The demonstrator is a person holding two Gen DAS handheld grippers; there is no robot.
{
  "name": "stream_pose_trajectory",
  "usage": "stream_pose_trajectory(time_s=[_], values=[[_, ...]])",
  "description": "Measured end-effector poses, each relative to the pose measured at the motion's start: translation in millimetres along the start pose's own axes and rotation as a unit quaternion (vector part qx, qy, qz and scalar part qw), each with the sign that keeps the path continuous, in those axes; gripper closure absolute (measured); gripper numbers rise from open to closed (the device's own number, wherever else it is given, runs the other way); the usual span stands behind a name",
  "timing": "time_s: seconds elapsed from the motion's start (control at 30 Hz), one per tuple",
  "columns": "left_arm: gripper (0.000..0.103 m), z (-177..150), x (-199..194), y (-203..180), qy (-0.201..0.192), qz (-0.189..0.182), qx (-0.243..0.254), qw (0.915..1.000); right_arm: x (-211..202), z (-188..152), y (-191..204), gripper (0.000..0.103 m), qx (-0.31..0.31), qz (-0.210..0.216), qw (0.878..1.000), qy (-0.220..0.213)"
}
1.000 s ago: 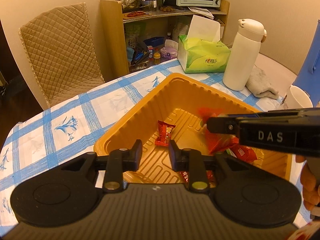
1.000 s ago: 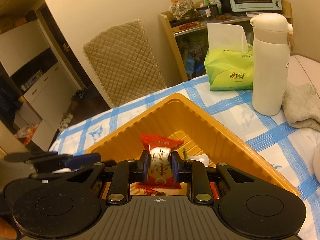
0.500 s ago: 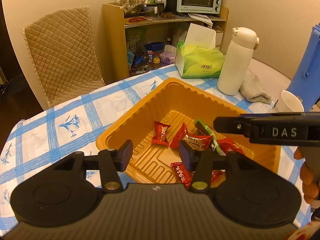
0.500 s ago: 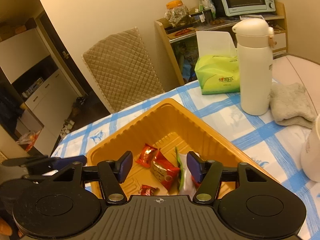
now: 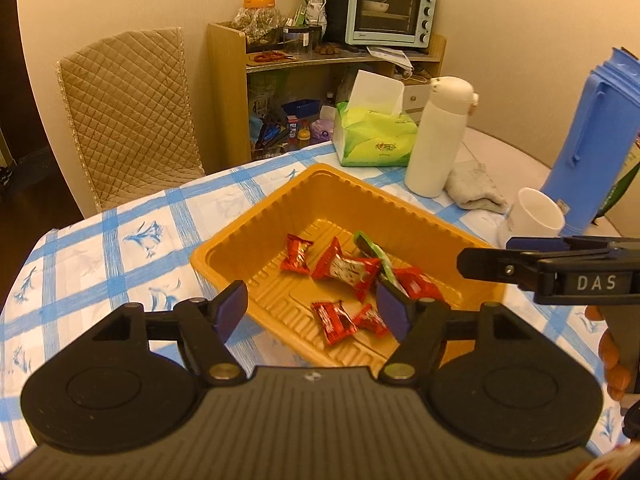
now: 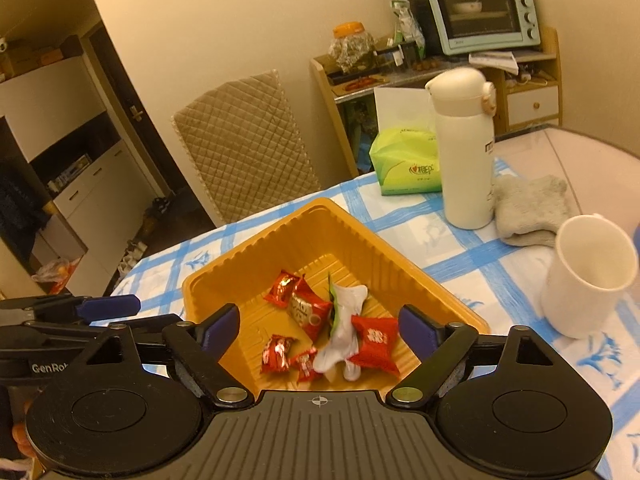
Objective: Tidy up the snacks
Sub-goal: 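Open both tools to drop the candy and bag into the tray, then move both tools back toward the remaining snacks on the table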
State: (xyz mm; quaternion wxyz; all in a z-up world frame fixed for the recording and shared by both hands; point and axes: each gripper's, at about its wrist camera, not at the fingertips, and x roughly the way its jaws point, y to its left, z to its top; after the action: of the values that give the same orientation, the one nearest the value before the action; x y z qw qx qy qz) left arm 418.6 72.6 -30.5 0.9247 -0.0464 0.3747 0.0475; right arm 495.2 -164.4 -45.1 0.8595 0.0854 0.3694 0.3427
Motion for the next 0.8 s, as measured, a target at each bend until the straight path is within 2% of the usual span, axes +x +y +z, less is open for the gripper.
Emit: stream_pose_trajectory(time_s=[0.33, 0.8], values=[[0.031, -36.5, -61.5, -14.1, -0.006, 0.002, -0.024, 0.9997, -61.0, -35.1, 4.4, 0.012, -0.017, 0.019, 1.000, -0.012], [0.029, -108.2, -130.2, -32.1, 0.005, 0.013, -0.067, 0.9977, -117.7, -98.0, 16.9, 0.012, -0.050, 0.038, 0.998, 0.021]])
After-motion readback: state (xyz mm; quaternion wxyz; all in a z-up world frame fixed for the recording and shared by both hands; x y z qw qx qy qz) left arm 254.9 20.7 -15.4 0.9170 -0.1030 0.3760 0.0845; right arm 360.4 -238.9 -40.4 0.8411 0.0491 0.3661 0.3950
